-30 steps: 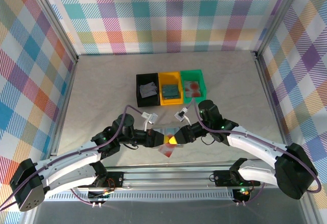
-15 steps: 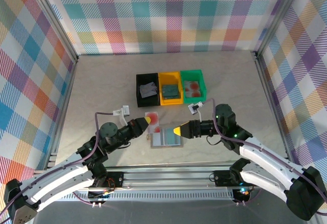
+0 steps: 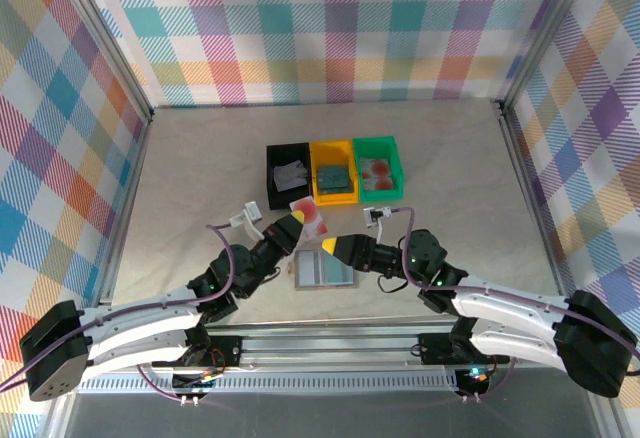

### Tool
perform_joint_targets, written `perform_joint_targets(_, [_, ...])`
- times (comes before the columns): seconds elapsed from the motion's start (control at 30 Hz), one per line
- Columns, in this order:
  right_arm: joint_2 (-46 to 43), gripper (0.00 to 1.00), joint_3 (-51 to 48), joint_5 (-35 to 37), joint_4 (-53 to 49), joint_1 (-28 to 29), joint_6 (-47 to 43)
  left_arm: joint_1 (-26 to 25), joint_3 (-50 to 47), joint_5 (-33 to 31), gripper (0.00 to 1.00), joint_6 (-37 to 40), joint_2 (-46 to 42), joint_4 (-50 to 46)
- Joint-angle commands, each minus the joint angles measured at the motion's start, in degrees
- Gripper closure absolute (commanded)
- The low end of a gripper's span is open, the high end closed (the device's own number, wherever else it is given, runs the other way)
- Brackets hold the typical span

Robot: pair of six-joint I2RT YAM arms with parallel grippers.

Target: Take the credit cards out of the card holder

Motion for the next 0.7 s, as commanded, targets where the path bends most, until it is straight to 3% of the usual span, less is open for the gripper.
perform_joint_targets(0.0, [1.6,0.16,-0.5,9.0,9.4,1.0,2.4,-2.3,-1.0,-5.4,1.00,2.5,1.9,11.4])
perform_joint_targets(0.4, [11.1,0.37,1.8,12.3,22.0,3.3,1.6,-7.6,-1.1,-9.3,1.00,4.7,10.0,26.0])
perform_joint_targets(0.67, [9.1,0.50,1.9,13.4,20.4,3.8,-1.9,-8.8,-1.8,-10.7,1.00,5.3,10.6,27.9])
